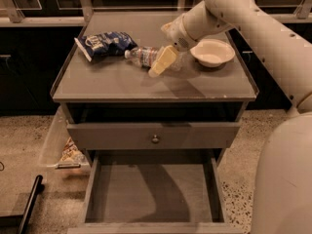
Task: Place water bottle into middle drawer
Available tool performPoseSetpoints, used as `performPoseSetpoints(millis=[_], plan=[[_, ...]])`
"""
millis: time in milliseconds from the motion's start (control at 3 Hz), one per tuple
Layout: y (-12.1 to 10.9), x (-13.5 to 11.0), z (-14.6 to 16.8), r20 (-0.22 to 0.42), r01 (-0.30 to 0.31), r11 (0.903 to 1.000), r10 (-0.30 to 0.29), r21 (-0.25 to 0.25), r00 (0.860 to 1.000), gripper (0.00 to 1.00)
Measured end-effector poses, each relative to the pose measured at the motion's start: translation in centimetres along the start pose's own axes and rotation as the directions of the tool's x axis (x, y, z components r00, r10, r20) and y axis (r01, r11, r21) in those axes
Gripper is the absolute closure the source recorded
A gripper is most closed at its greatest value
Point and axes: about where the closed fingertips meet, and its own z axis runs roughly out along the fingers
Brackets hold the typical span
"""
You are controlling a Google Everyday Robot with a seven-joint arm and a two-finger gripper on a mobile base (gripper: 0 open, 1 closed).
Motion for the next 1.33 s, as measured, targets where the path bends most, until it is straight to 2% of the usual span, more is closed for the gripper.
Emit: performPoseSetpoints(millis=[667, 1000, 1333], plan=[[-0.3, 1.5, 2.4, 0.004, -0.049, 0.9974, 0.049, -0.052, 0.999, 0.0], [-0.3, 1.5, 2.5, 0.004, -0.049, 0.9974, 0.05, -0.054, 0.999, 0.19], [-0.3, 1.5, 2.5, 0.004, -0.049, 0.9974, 0.05, -0.054, 0.999, 0.42]])
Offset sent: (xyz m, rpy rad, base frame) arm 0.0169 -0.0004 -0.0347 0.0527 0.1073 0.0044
